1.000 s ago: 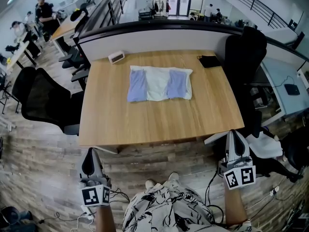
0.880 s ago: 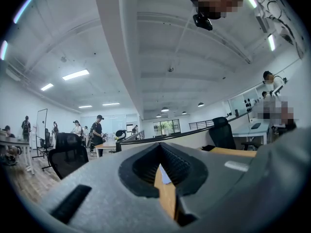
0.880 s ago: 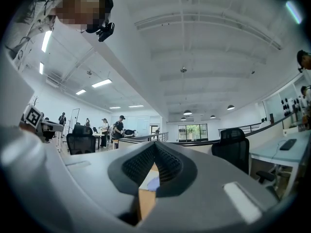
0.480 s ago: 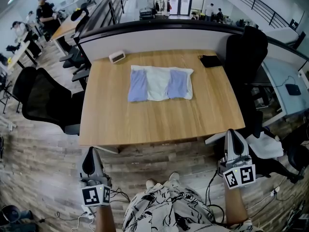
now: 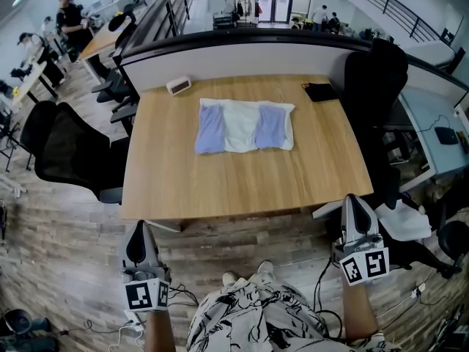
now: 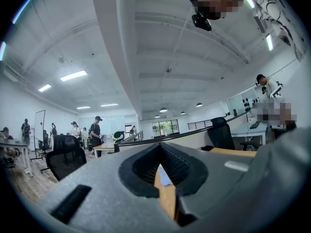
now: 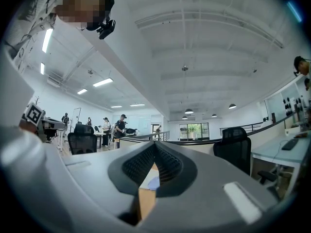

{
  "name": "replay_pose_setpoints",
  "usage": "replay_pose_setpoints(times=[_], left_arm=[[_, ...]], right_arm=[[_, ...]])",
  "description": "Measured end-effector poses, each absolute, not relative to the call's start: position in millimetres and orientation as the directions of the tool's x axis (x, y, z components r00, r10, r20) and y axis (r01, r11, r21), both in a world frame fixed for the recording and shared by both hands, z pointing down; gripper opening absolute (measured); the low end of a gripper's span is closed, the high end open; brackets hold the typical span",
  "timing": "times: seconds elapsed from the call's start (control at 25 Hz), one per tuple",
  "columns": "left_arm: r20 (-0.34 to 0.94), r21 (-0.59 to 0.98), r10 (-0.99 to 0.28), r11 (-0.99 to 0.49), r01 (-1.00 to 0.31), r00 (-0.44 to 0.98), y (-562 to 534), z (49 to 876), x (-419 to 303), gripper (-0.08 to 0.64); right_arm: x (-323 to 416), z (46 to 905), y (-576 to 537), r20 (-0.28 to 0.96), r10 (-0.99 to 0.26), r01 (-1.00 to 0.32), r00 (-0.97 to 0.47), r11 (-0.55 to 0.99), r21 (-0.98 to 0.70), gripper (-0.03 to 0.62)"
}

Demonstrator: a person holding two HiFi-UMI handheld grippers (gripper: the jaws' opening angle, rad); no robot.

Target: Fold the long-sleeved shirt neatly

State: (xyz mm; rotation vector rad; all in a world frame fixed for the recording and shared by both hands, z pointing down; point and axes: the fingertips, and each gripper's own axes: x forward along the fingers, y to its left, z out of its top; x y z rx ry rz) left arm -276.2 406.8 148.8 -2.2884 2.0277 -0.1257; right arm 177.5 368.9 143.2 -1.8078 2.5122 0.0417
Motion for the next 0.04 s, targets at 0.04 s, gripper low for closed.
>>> replay_pose_setpoints(times=[0.04], left_arm=[[0.009,-0.115,-0.992,-0.123,-0.986,0.122,406.1,149.1,-274.6,0.000]], right_arm=[[177.9,143.3,368.2,-0.052,-0.947,-0.948,-0.318,0.318,-0.005,0.008]])
